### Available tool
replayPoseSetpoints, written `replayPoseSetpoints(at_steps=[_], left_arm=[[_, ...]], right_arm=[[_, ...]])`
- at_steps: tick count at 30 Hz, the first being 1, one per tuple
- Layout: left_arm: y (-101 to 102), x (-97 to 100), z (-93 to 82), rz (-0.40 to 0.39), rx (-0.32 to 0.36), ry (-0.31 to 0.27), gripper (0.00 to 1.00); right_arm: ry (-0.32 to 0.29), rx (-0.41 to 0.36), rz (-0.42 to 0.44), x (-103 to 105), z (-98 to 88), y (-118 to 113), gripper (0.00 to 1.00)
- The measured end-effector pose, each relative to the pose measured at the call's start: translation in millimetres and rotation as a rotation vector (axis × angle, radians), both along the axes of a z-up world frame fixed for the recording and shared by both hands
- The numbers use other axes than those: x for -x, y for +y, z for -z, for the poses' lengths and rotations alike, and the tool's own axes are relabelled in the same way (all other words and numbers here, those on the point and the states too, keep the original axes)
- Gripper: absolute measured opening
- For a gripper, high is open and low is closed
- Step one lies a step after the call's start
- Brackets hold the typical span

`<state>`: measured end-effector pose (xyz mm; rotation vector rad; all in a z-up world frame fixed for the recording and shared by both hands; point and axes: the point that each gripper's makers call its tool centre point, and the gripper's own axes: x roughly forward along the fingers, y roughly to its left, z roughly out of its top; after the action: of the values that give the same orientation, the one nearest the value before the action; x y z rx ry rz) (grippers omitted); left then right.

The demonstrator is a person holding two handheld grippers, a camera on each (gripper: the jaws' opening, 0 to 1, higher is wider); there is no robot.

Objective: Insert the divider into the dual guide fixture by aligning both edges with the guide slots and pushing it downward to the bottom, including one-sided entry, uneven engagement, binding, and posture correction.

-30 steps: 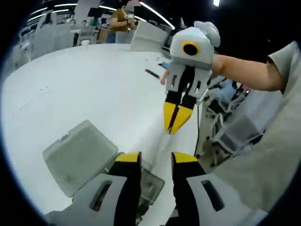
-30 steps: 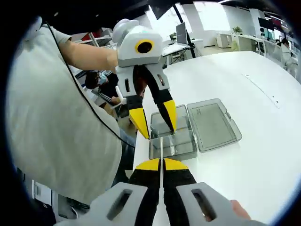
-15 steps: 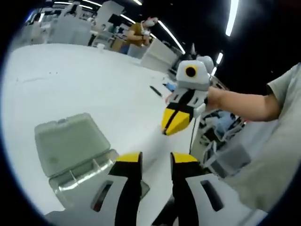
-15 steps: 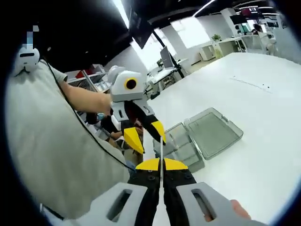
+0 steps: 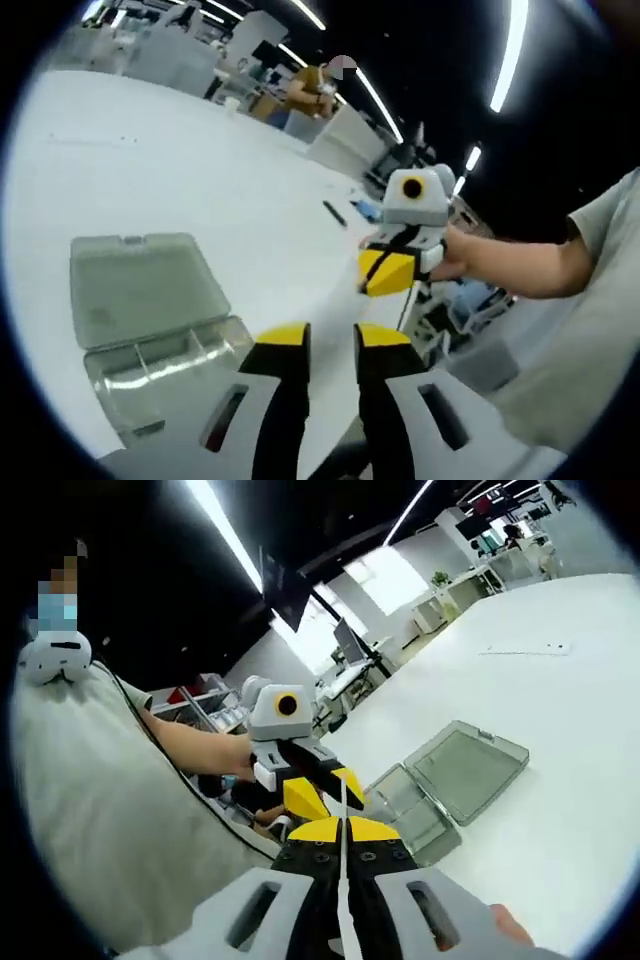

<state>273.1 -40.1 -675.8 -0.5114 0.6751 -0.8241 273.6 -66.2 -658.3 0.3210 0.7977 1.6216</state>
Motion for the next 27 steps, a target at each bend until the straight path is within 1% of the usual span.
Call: replayPoseSetpoints(at_steps=[1, 4, 6, 8, 13, 16, 18, 19, 21, 24, 27], left_arm=[[-0.3, -0.1, -0.6, -0.006, 0.007, 0.002, 0.13], [-1.0, 0.0, -2.3, -0.014, 0.028, 0.003, 0.1], [-1.1, -0.9, -6.2, -0.03, 0.054, 0.004, 0.08], [-1.1, -2.1, -9.0, -0.038, 0.076, 0.006, 0.07], [-1.7, -3.2, -12.0, -0.049, 0.099, 0.01, 0.06], [-0.8, -4.3, -15.8, -0.058, 0.124, 0.011, 0.05], [-0.3, -5.3, -17.4, -0.061, 0.131, 0.01, 0.04], [0.2, -6.2, -20.4, -0.062, 0.137, -0.003, 0.03], [0.1, -7.2, -24.0, -0.063, 0.157, -0.001, 0.02], [0.5, -7.0, -24.2, -0.053, 0.155, 0.008, 0.01], [-1.9, -3.7, -27.6, -0.022, 0.157, -0.003, 0.0]], right_arm=[[0.027, -0.026, 0.02, -1.2, -3.8, 1.6, 0.0], [0.062, -0.069, 0.053, -4.3, -8.0, 1.8, 0.0], [0.073, -0.081, 0.064, -5.0, -7.6, 1.3, 0.0], [0.102, -0.105, 0.081, -5.4, -10.1, 2.3, 0.0], [0.122, -0.124, 0.104, -6.5, -11.6, 1.7, 0.0], [0.143, -0.146, 0.123, -7.7, -13.9, 1.6, 0.0], [0.165, -0.17, 0.143, -8.9, -15.3, 1.8, 0.0], [0.185, -0.178, 0.152, -9.7, -15.3, 1.4, 0.0], [0.217, -0.205, 0.17, -11.5, -17.0, 0.8, 0.0], [0.22, -0.202, 0.174, -10.1, -12.4, 0.6, 0.0], [0.218, -0.199, 0.179, -9.9, -10.5, 1.2, 0.0]])
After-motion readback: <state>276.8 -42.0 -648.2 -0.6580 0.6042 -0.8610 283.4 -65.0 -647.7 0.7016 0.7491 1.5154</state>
